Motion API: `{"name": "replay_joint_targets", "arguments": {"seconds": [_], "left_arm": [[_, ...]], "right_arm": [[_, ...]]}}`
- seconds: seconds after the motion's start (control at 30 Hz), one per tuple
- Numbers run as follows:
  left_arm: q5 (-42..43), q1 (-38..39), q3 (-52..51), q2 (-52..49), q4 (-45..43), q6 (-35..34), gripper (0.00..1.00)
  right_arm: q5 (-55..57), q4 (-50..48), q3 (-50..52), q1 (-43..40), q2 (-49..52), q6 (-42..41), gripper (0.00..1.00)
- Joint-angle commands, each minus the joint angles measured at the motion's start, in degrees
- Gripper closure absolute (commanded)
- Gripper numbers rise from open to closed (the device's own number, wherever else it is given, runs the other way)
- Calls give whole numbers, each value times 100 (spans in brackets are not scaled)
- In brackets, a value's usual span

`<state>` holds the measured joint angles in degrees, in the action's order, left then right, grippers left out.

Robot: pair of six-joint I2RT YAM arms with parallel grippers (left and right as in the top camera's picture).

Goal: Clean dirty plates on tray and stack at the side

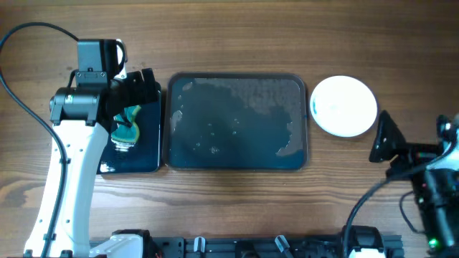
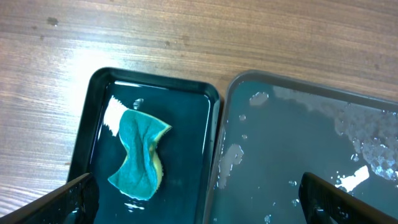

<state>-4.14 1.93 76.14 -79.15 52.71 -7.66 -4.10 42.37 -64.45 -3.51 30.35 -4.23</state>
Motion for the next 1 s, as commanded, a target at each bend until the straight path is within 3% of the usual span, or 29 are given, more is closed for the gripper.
{"name": "replay_joint_targets", "arguments": {"seconds": [0.0, 0.2, 0.37, 0.73, 0.97], "left_arm": [[92, 20, 15, -24, -9, -72, 0], [92, 20, 15, -24, -11, -72, 0], [92, 20, 17, -24, -9, -72, 0], [92, 20, 15, -24, -9, -72, 0], [92, 20, 15, -24, -11, -72, 0]], "right_arm": [[-946, -1261, 1665, 17, -791, 640, 0], [-1705, -3471, 4155, 20, -1926, 402, 0], [-1698, -3987, 5313, 20, -2710, 229, 0], [-1700, -4406, 6260, 20, -3016, 223, 0], [-1698, -4415, 6417, 17, -3016, -365, 0]]}}
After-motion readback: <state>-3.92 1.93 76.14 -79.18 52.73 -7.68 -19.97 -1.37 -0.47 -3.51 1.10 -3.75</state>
